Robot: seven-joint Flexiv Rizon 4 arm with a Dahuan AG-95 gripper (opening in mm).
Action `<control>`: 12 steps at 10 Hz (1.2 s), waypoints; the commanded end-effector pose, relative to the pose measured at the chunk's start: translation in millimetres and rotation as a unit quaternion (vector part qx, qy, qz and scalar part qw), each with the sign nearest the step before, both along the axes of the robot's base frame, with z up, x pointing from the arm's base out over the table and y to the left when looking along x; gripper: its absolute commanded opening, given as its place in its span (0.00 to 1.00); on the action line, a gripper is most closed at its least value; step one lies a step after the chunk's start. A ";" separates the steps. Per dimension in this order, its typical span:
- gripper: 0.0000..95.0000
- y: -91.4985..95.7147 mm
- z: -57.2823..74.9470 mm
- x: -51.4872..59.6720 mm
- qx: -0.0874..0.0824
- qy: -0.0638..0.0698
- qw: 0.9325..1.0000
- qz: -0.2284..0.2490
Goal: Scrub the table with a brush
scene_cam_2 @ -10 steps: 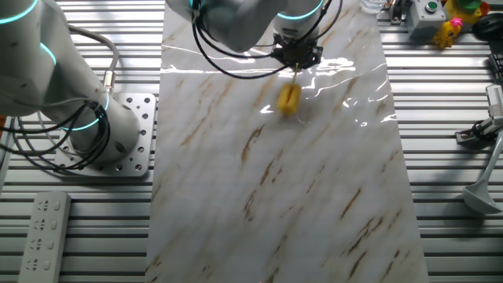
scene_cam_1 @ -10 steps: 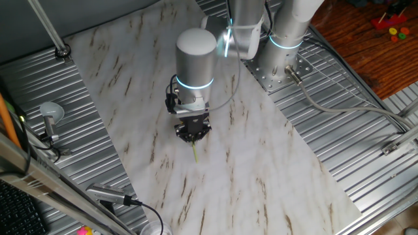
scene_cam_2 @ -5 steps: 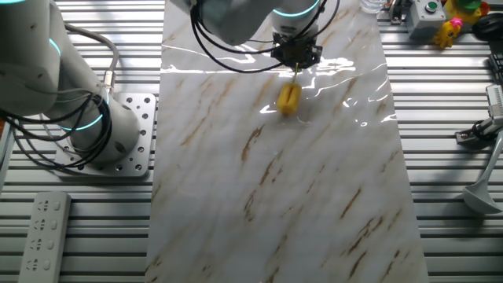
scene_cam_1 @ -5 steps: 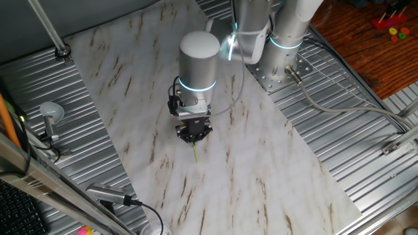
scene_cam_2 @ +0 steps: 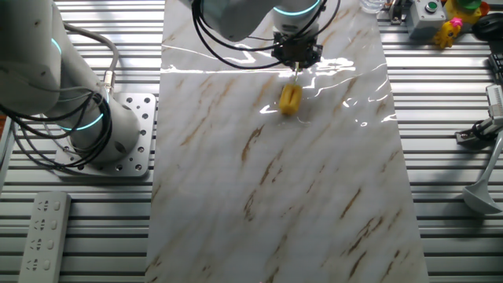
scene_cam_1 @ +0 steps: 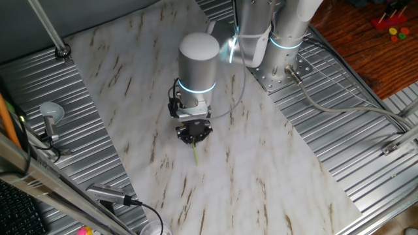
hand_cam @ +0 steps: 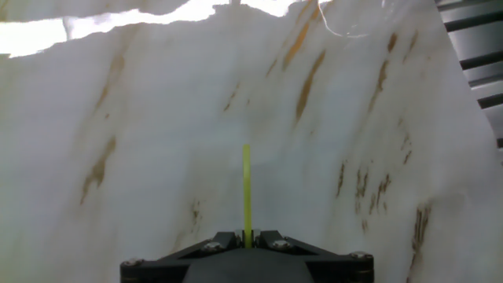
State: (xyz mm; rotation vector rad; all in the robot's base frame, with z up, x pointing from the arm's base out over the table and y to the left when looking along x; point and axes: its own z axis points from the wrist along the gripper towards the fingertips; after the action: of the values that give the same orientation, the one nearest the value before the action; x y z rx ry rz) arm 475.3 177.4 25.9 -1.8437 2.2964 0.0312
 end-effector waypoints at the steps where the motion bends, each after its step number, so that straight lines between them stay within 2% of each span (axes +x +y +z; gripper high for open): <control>1: 0.40 -0.2 -0.2 -0.3 -0.001 -0.001 1.000 0.002; 3: 0.40 -6.7 4.4 2.1 -0.005 -0.001 1.000 0.012; 4: 0.20 -18.5 12.4 5.6 -0.007 0.000 1.000 0.026; 5: 0.20 -27.4 16.8 7.8 -0.007 0.000 0.999 0.033; 7: 0.20 -94.5 34.5 13.2 -0.013 -0.006 0.995 0.097; 8: 0.20 -108.9 37.6 12.0 -0.016 -0.004 0.995 0.102; 9: 0.20 -129.7 42.9 8.7 -0.036 0.006 0.996 0.083; 10: 0.00 -129.7 42.9 8.7 -0.048 0.011 0.997 0.062; 11: 0.00 -129.7 42.9 8.7 -0.042 0.027 0.999 0.022; 12: 0.00 -129.7 42.9 8.7 -0.035 0.037 0.999 -0.006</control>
State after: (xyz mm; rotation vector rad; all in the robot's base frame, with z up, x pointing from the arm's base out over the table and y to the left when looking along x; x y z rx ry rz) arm 478.3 50.1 76.9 -2.1080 2.1543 0.0012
